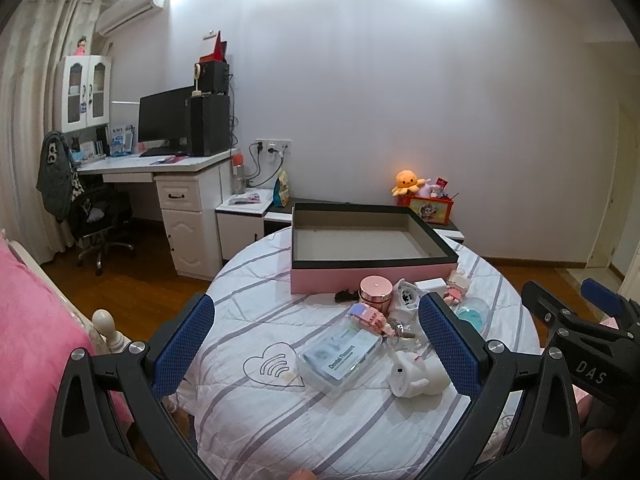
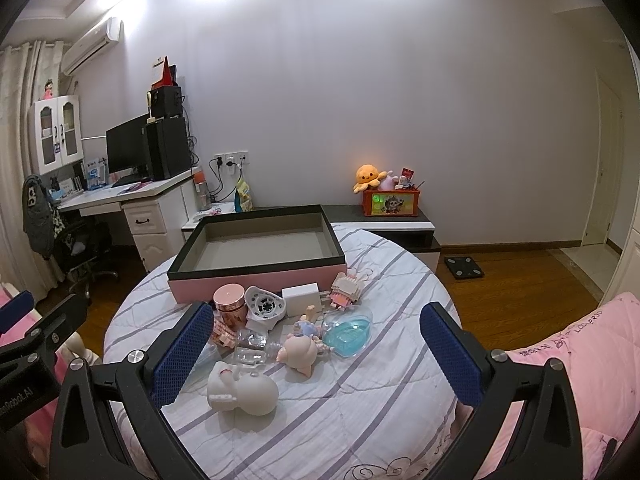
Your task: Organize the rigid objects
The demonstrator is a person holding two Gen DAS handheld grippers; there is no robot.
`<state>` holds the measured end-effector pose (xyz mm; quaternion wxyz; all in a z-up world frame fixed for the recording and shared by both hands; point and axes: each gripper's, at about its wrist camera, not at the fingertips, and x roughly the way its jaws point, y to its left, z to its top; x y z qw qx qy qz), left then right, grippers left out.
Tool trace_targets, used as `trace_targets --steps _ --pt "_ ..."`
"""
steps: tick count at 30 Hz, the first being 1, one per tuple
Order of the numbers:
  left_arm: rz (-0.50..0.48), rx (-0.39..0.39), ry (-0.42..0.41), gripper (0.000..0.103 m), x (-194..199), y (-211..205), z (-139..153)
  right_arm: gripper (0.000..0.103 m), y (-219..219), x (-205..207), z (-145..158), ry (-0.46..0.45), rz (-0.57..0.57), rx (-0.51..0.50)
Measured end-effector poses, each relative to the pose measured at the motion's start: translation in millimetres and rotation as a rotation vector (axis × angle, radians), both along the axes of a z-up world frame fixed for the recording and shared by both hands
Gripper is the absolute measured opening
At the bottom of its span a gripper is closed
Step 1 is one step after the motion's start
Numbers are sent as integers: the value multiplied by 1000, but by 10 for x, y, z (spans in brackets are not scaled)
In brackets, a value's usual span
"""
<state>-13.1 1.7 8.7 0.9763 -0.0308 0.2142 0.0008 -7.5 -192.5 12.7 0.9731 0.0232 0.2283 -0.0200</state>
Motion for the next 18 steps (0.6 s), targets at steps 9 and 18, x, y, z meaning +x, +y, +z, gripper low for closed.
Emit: trace_targets --steps 9,18 --pt "1 -12 35 103 63 48 -150 103 5 56 -105 22 12 -1" --pt "21 -3 138 103 289 105 -557 103 -32 281 -466 128 44 7"
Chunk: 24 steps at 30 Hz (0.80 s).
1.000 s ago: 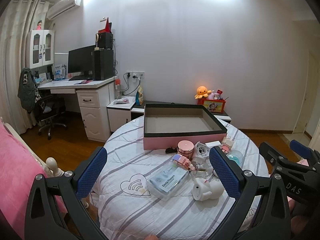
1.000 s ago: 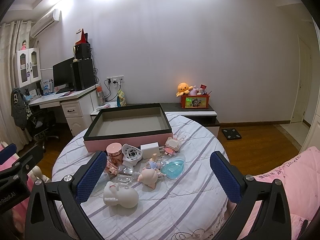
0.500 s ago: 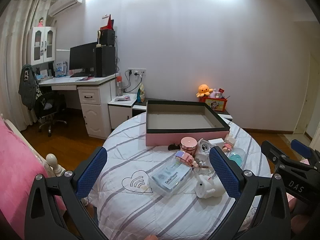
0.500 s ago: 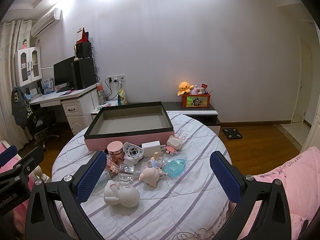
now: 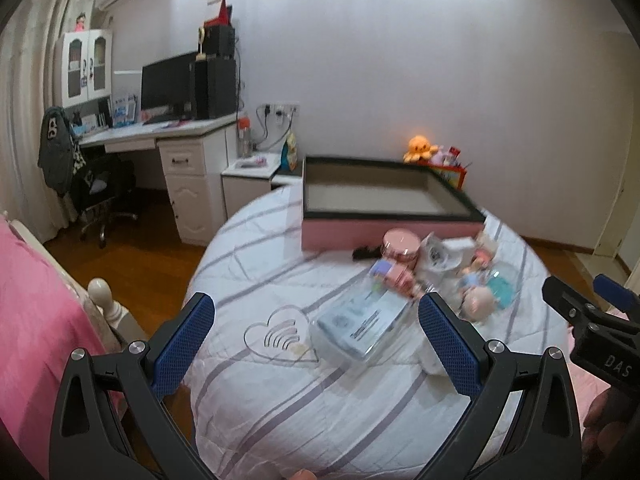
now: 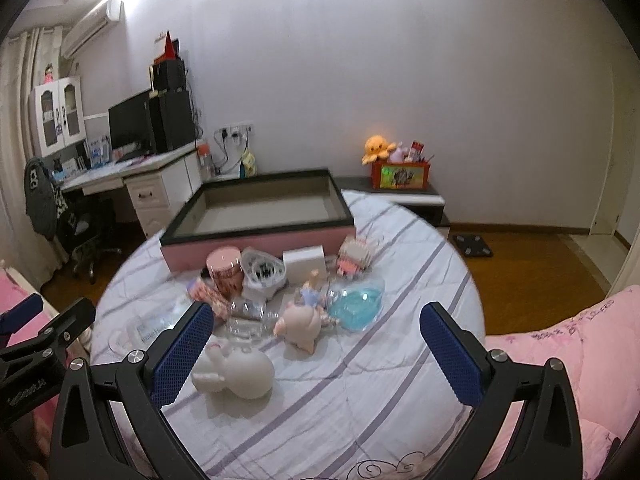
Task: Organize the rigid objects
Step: 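Grasp the clear Dental Flossers box with the left tool while the right tool grasps the white ceramic figure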
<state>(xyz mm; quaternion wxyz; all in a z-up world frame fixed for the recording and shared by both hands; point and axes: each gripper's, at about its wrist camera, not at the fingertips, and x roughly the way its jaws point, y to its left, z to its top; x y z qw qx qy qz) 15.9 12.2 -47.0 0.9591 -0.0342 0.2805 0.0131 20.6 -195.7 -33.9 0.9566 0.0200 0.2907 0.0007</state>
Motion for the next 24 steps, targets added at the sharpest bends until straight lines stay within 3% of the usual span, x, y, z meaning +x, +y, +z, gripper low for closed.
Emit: trace_targets --steps 12,20,24 --pt "-43 5 109 103 343 -28 -430 103 221 199 -520 157 201 67" --pt "-136 21 167 103 739 -111 -622 102 338 413 -812 225 246 95" --pt "-177 84 197 103 880 -241 -711 94 360 495 -931 240 247 94"
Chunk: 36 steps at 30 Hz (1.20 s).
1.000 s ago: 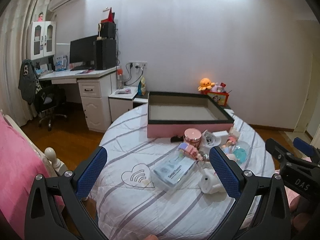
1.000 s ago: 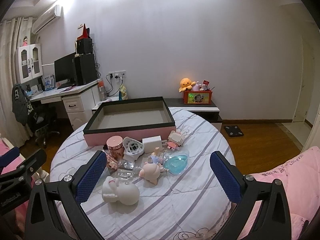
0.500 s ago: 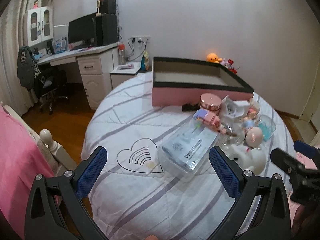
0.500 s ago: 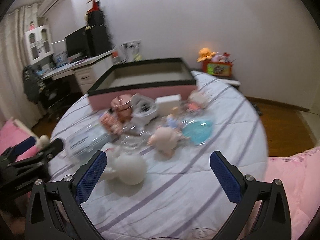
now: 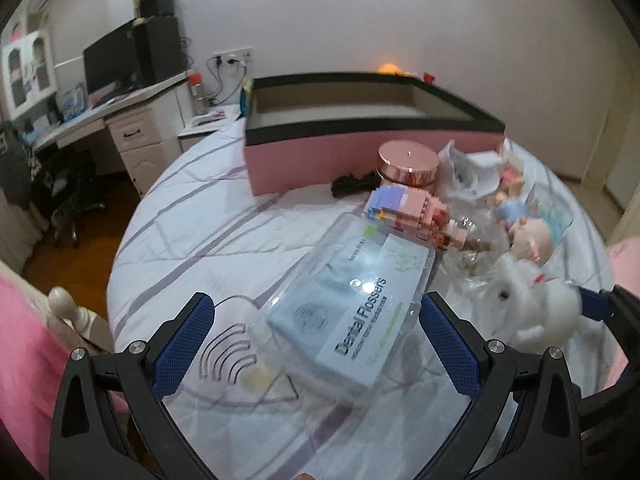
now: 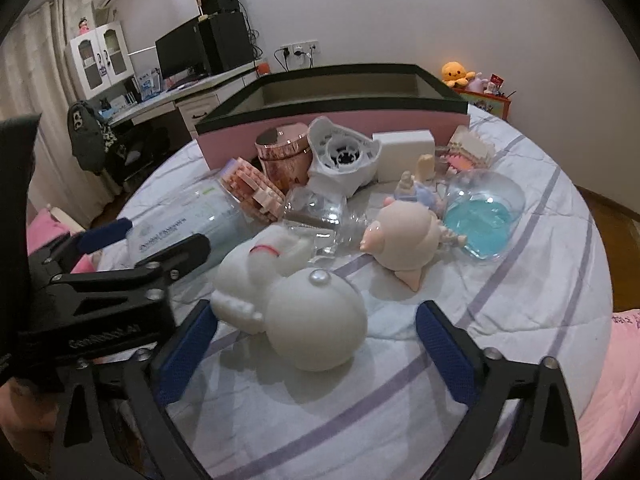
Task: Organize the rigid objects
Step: 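Grasp the clear Dental Flossers box with the left tool while the right tool grasps the white ceramic figure, then carry the flosser box and white figure into the pink box and release both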
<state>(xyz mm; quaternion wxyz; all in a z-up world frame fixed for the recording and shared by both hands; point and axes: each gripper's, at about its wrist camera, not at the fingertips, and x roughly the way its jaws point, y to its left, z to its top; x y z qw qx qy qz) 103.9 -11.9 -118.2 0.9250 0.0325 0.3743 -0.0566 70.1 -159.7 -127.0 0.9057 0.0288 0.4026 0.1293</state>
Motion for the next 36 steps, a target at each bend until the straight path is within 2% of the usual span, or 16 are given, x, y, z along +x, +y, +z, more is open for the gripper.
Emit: trace_targets --steps 2,5,6,7,12,15,28,36 --pt "-23 -12 20 103 68 -8 -39 91 -6 -2 -12 -6 6 8" --pt "-60 -36 38 97 125 -22 -58 71 28 4 -14 -24 35 11" --pt "-79 -52 38 86 133 -21 -47 64 34 9 -14 -26 40 12" --pt "-94 -78 44 80 120 -15 -50 62 29 9 -14 -28 44 17" --pt "-103 -139 38 65 -40 80 -58 62 -88 -46 25 -25 56 57" --pt "-93 -172 33 65 -119 148 -19 62 -142 -91 53 -21 64 73" --pt "-75 -190 -37 65 -291 245 171 61 -117 -145 280 -56 96 88" --pt "-64 -190 -116 65 -317 323 477 61 -87 -88 521 -104 137 88"
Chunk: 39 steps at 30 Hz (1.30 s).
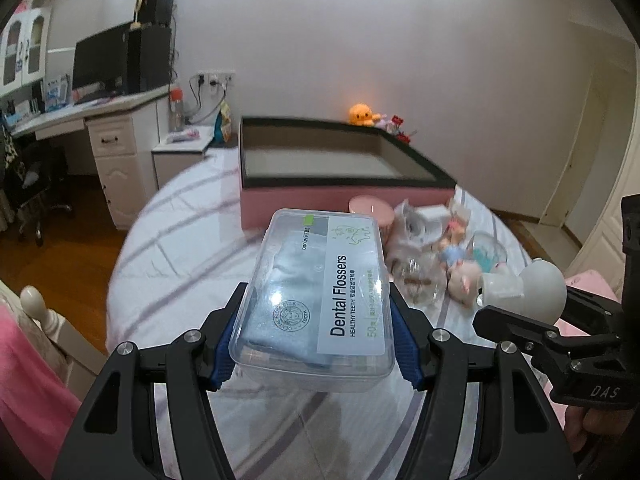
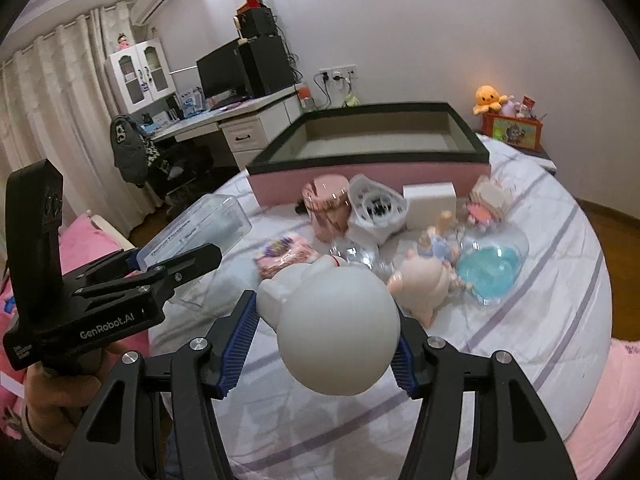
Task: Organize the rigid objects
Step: 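Carry the flosser box and white figure into the pink box and release both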
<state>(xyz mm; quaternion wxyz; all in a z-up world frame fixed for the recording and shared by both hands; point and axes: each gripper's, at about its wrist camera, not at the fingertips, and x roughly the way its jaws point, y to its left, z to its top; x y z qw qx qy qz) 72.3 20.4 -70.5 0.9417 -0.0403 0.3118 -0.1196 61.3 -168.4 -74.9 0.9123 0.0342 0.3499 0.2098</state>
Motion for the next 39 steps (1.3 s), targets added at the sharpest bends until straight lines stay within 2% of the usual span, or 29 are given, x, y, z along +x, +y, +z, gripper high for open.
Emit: trace_targets --steps 5,10,14,21,24,26,28,30,31,34,39 --pt "12 4 -61 65 171 13 275 61 -11 224 339 -76 12 -10" --pt "33 12 -88 65 596 -41 518 61 -25 843 631 -114 -9 -29" --pt "35 52 -74 65 1049 -171 567 61 -34 1467 618 -64 -35 -43" --pt "57 74 31 65 1784 -326 297 61 -117 2206 252 97 -78 -57" --pt "62 95 79 65 1971 -386 163 61 -145 2321 165 129 -94 -69" --pt "71 106 98 67 2021 -412 102 65 -183 2358 110 147 -101 -57" --pt "83 106 108 86 2010 -406 72 84 -203 2364 99 154 -105 -39" --pt "110 109 88 99 1931 -369 84 84 -244 2313 89 152 -114 -34" --pt "114 106 79 102 1904 -357 94 85 -268 2289 97 152 -122 -30" --pt "127 82 60 103 1741 -243 138 86 -380 2110 168 134 -159 -5" --pt "157 26 41 103 1350 -55 204 87 -541 1548 373 48 -214 24"
